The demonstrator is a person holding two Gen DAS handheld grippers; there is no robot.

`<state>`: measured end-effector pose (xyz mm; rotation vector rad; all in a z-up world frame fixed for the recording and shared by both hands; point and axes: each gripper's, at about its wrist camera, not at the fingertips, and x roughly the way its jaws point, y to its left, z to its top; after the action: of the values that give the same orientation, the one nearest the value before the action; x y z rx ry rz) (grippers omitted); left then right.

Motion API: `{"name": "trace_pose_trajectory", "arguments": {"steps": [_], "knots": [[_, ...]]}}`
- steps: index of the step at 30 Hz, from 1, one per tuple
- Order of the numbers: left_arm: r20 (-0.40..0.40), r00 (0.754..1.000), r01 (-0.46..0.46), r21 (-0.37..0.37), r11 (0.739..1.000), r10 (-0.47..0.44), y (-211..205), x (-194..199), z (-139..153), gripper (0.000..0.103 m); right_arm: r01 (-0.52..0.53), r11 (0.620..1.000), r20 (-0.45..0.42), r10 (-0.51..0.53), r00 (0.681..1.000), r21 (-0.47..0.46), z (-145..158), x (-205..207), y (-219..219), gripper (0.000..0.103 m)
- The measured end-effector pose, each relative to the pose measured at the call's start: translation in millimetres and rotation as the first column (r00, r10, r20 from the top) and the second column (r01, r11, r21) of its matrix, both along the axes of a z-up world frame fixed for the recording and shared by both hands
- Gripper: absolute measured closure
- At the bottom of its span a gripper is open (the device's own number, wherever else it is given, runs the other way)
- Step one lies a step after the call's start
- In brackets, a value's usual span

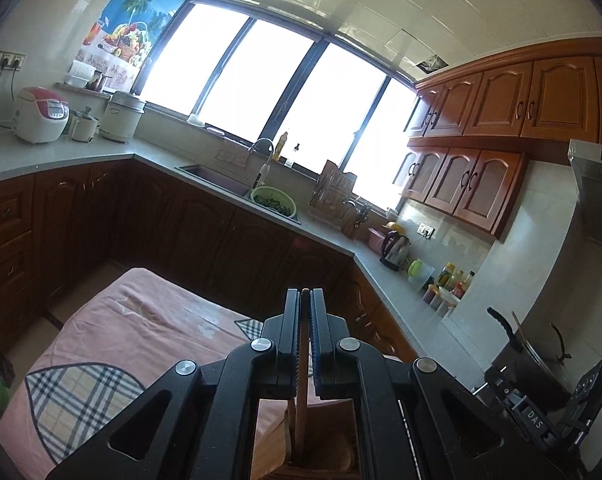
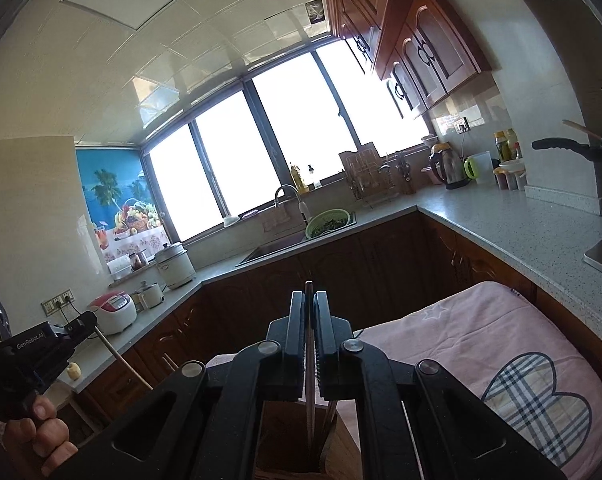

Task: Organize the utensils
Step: 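Lower both chopsticks into the holder and open both tools, then withdraw both tools from the holder and move them over the spoon and chopsticks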

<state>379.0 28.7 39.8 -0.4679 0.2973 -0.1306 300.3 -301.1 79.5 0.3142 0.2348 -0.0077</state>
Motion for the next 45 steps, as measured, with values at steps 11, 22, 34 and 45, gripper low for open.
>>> {"name": "trace_pose_trajectory", "arguments": {"steps": [11,22,34,45], "knots": [[-0.094,0.995,0.028,-0.018,0.999,-0.030,-5.3,45.9,-20.0,0.100,-0.014,0.999,-0.111,0.017,0.994,0.030,-40.5,20.1,0.6,0.099],[-0.114,0.992,0.053,-0.010,0.999,-0.053,15.5,46.4,-9.2,0.100,-0.019,0.998,-0.154,0.028,0.988,0.061,-45.1,27.3,-5.1,0.099],[-0.125,0.992,0.013,-0.028,1.000,-0.017,20.1,33.9,-11.3,0.058,-0.003,0.997,-0.163,0.015,0.987,0.074,-42.2,23.8,-5.7,0.067],[-0.146,0.989,0.028,-0.019,0.999,-0.030,27.0,-6.4,-1.8,0.023,-0.022,0.993,-0.099,0.034,0.995,0.115,-26.4,-11.9,-8.6,0.017]]}}
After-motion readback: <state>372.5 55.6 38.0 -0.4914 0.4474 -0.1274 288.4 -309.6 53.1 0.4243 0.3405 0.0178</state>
